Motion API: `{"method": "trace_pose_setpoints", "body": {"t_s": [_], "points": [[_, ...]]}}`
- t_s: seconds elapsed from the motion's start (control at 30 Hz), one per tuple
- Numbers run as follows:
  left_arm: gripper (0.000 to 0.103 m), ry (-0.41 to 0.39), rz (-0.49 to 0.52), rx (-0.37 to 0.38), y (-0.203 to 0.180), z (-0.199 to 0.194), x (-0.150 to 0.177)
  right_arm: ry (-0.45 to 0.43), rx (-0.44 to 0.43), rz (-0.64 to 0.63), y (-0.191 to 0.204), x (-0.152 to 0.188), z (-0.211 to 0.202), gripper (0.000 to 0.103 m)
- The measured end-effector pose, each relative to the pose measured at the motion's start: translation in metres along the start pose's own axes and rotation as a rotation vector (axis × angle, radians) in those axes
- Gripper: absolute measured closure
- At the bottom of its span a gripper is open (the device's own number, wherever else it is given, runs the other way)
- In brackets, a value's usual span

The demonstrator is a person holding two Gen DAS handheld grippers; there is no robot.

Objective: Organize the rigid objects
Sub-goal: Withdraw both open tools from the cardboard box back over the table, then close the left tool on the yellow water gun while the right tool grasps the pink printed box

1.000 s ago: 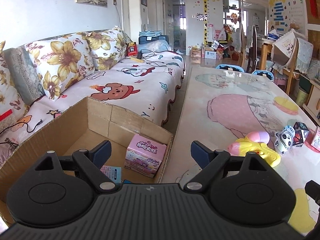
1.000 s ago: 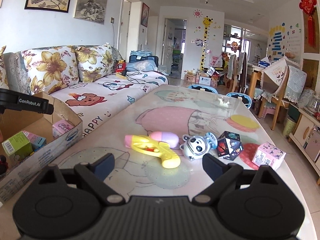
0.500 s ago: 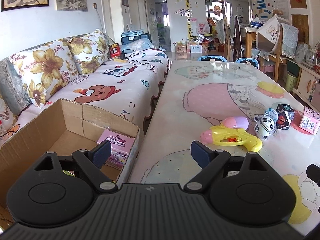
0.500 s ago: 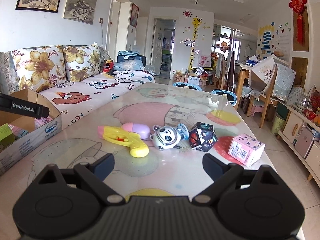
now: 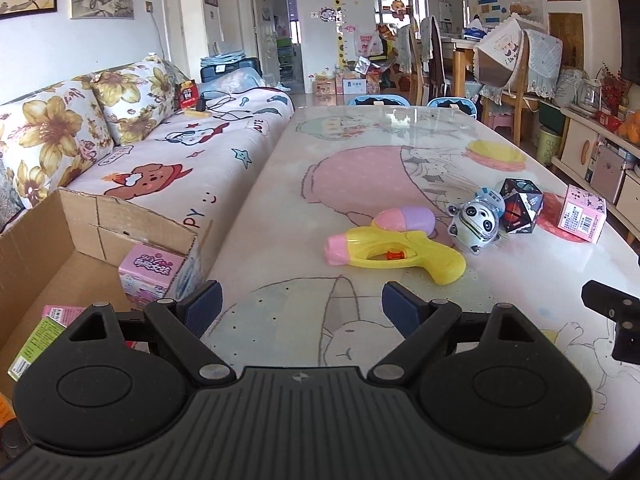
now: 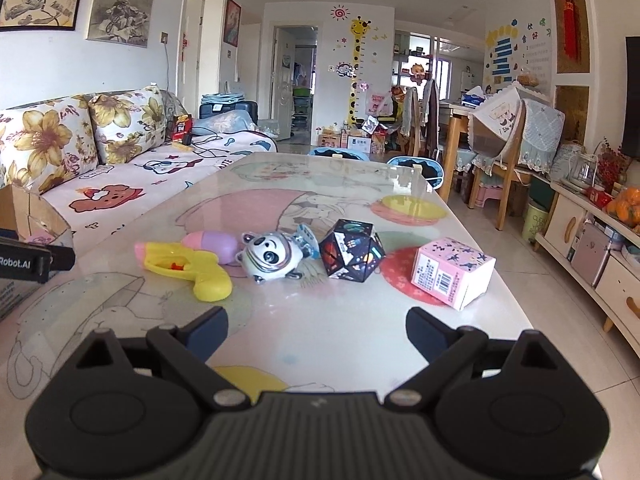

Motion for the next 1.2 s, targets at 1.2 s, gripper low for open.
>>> {"method": "trace_pose_setpoints", "body": {"t_s": [1.2], "points": [[0.000, 0.146, 0.235, 0.173, -0.065, 0.121, -0.038, 0.049, 0.077, 0.224, -0.103, -0.012, 0.084, 0.001]]}}
Point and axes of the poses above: each gripper's, at about its wrist camera, not at the fingertips, and z roughly the way its jaws point, y to its left, x to its underside, the point moved 5 cm from there along z, roughly the way its jaws point, and after that the axes turned 3 degrees about x, right-handed, at the moved point
